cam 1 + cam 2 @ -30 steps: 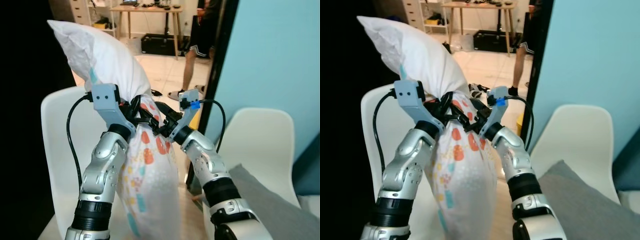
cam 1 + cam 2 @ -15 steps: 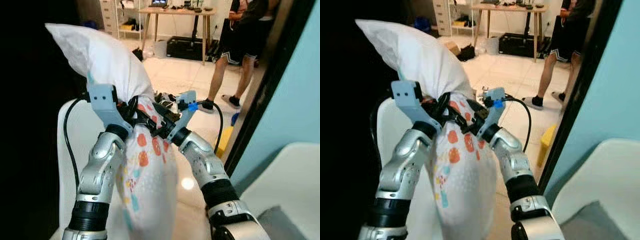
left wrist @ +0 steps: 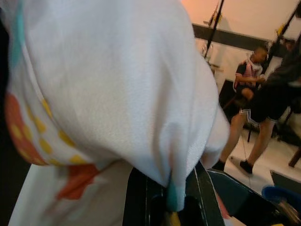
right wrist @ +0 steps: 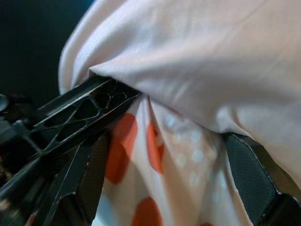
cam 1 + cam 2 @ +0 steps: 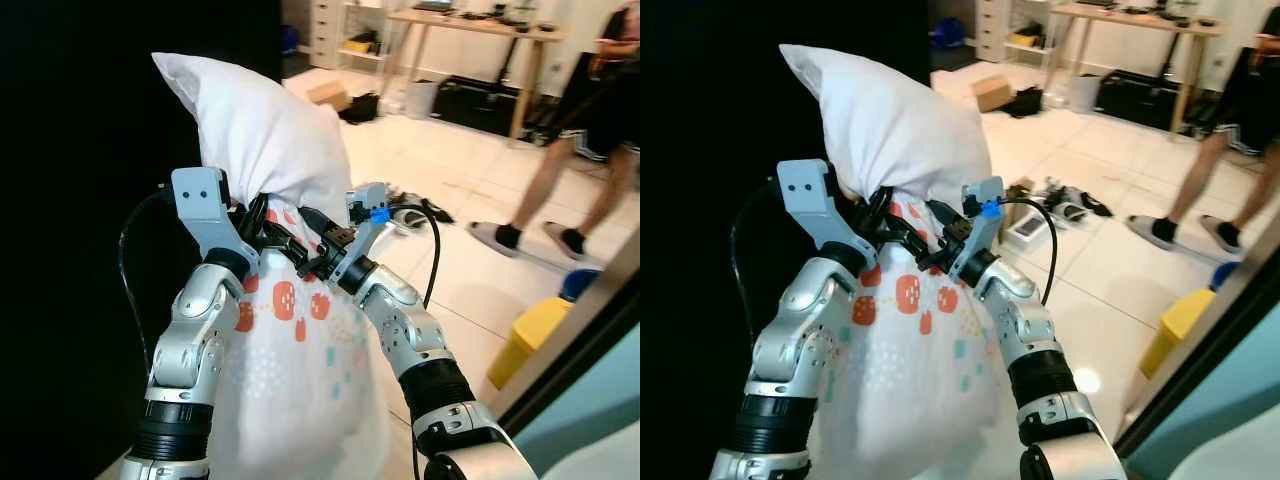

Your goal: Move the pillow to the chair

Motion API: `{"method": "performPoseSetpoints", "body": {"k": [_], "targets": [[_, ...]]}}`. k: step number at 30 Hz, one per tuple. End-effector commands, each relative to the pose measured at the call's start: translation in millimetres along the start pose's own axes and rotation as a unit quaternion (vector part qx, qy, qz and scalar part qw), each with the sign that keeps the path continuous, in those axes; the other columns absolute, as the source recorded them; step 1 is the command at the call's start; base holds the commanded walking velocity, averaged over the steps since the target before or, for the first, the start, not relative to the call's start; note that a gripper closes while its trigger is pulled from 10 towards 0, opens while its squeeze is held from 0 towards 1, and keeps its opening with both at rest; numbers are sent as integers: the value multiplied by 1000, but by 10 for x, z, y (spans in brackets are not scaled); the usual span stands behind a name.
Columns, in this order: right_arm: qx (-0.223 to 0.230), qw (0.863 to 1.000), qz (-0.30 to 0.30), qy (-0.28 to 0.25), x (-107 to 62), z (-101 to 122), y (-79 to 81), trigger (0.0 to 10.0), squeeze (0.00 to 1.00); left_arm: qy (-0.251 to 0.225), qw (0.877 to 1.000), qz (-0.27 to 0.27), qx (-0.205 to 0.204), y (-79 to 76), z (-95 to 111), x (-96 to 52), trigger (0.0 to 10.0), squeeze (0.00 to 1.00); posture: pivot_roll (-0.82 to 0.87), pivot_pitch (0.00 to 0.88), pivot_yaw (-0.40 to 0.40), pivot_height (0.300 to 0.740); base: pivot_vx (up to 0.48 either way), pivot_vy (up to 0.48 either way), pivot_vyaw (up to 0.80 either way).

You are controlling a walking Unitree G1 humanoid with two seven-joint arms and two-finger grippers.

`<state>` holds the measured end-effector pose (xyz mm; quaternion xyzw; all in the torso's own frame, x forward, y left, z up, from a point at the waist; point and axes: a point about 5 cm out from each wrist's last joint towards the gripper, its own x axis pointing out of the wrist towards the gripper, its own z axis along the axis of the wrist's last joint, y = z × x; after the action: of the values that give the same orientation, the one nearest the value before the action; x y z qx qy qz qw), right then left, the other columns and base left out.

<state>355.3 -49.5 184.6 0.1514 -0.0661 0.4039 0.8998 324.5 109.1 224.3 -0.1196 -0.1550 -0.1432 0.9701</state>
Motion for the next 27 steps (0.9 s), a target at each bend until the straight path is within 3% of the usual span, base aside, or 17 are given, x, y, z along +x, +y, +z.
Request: {"method": "performPoseSetpoints", "body": {"k": [1, 2, 7, 10, 13, 18, 25, 27], "targets": [[-3, 1000, -6, 4, 45, 20, 15, 10000, 0, 10, 999, -42, -1, -109, -27, 1, 10000, 0, -55, 0, -15, 714, 0, 0, 0], [-9, 1000, -13, 12, 50, 5, 5, 10000, 0, 23, 998, -60, -25, -118, -83, -35, 10000, 0, -56, 2, -13, 714, 0, 0, 0], [-18, 999, -36, 35, 34, -52, -41, 10000, 0, 93, 989, -114, -16, -13, -399, -244, 10000, 0, -58, 6, -11, 714, 0, 0, 0], [-19, 997, -53, 49, 31, -68, -84, 10000, 0, 85, 986, -140, -29, -6, -360, -270, 10000, 0, -57, 10, -12, 709, 0, 0, 0], [-11, 996, -65, 53, 36, -56, -125, 10000, 0, 44, 975, -208, -60, -130, -168, -278, 10000, 0, -60, 11, -12, 694, 0, 0, 0], [-9, 996, -70, 53, 35, -49, -136, 10000, 0, 25, 965, -247, -88, -230, -85, -300, 10000, 0, -62, 12, -15, 694, 0, 0, 0], [-9, 996, -74, 56, 29, -51, -154, 10000, 0, 24, 949, -291, -114, -360, -140, -417, 10000, 0, -63, 15, -18, 694, 0, 0, 0], [-9, 995, -76, 57, 30, -50, -155, 10000, 0, 39, 951, -286, -112, -323, -218, -457, 10000, 0, -63, 17, -20, 694, 0, 0, 0]]}}
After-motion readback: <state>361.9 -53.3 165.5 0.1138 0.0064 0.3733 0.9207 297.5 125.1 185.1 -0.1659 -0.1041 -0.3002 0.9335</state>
